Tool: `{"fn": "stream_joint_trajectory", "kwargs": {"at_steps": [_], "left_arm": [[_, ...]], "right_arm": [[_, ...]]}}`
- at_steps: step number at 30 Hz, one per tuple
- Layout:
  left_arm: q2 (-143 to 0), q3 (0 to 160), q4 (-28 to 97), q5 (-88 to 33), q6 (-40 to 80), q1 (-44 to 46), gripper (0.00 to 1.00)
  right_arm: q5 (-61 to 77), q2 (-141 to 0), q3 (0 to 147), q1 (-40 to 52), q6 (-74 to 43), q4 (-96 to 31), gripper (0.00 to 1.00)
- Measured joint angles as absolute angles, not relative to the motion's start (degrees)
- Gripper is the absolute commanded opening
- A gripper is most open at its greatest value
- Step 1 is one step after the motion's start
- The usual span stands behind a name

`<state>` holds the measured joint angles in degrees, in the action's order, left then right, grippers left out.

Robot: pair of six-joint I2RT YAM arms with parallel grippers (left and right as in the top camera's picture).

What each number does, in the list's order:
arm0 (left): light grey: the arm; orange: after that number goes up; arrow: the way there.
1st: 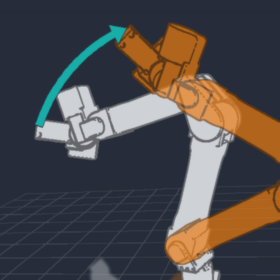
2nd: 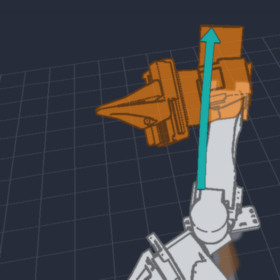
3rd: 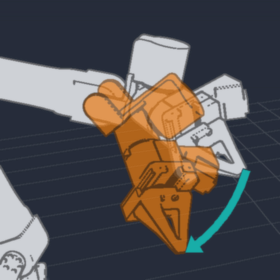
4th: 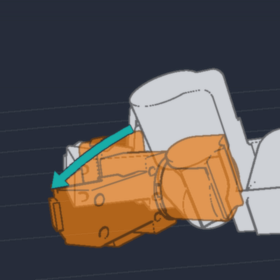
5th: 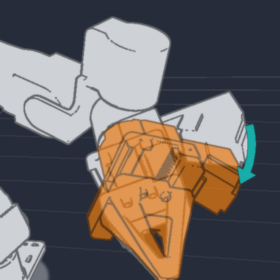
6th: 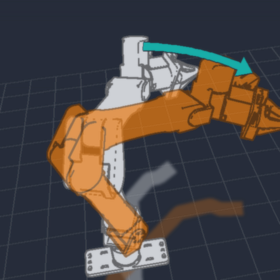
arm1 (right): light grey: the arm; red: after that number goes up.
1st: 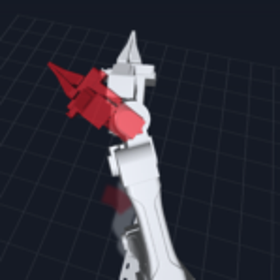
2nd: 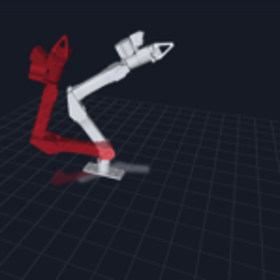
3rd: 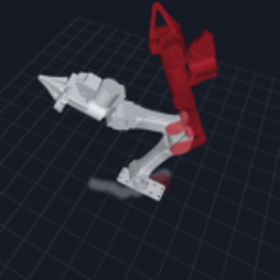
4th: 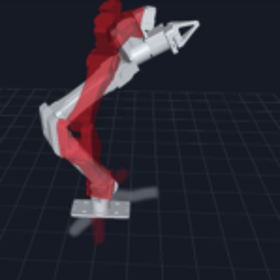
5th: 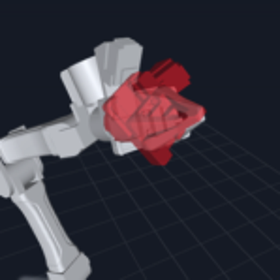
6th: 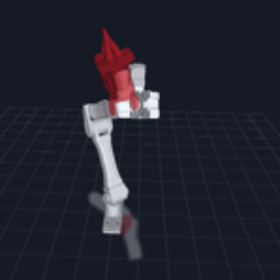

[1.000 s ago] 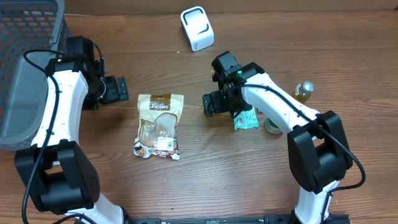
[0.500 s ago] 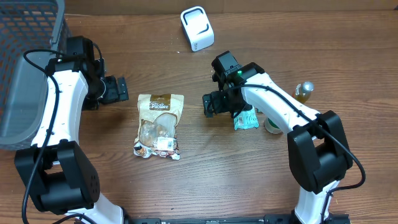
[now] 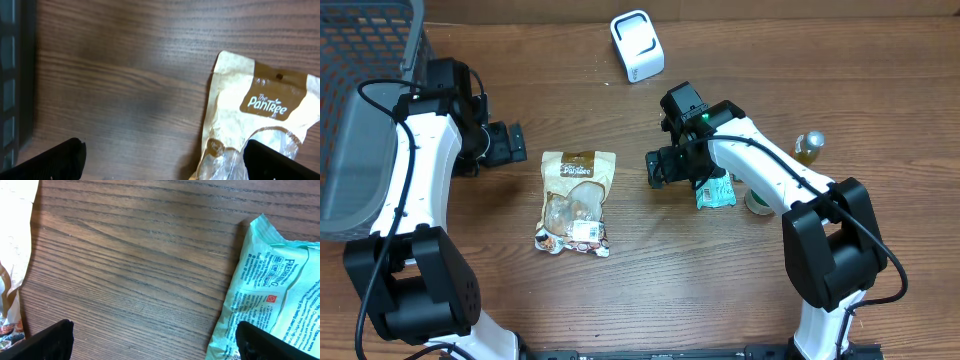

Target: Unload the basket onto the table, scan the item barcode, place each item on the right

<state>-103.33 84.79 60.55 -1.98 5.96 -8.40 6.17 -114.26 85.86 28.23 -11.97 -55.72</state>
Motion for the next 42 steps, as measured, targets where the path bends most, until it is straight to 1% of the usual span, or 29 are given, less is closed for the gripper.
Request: {"fn": "stream_joint_trajectory", "kwargs": {"at_steps": [4, 8, 14, 15, 16, 17, 18, 19, 24, 28, 32, 42], "left_arm": [[-103.3, 84.8, 56.0, -2.0, 6.0, -8.4, 1.0], [-103.3, 84.8, 51.5, -3.7, 6.7, -8.4, 1.0], [-103.3, 84.9, 57.3, -15.4, 10.3, -8.4, 1.0], [-103.3, 84.9, 58.1, -17.4, 10.2, -8.4, 0.87], [-103.3, 84.9, 58.8, -19.0, 10.2, -8.4, 0.63], [-103.3, 84.9, 59.9, -20.5, 10.2, -8.4, 0.31], [-103.3, 84.9, 61.0, -21.5, 10.0, -8.4, 0.09], [-103.3, 84.9, 61.9, -22.1, 9.9, -8.3, 0.04], [-103.3, 84.9, 64.7, -19.4, 9.7, -7.6, 0.04], [-103.3, 83.7, 64.3, -16.2, 9.6, -6.0, 0.04], [-103.3, 79.0, 61.4, -13.2, 9.7, -3.0, 0.04], [-103.4, 67.2, 50.3, -6.0, 10.5, 5.0, 0.04]], "right_arm": [[6.2, -114.3, 85.9, 28.2, -12.0, -55.5, 1.0], [6.2, -114.3, 85.9, 28.2, -12.0, -52.5, 1.0], [9.2, -114.3, 85.9, 28.2, -14.3, -48.7, 1.0], [10.1, -114.3, 85.9, 28.2, -14.8, -47.9, 1.0], [10.5, -114.3, 85.9, 28.2, -15.0, -47.6, 1.0], [11.2, -114.3, 85.9, 28.2, -15.5, -47.3, 0.99], [11.9, -114.3, 85.9, 28.2, -15.6, -47.2, 0.98], [12.6, -114.3, 85.9, 28.2, -15.8, -47.2, 0.96], [18.9, -114.3, 85.9, 28.2, -16.5, -45.8, 0.91], [23.7, -114.3, 85.9, 28.6, -16.9, -44.4, 0.91], [25.9, -114.3, 85.9, 29.4, -17.8, -44.1, 0.88], [27.2, -115.4, 85.9, 30.1, -18.4, -44.0, 0.88]]}}
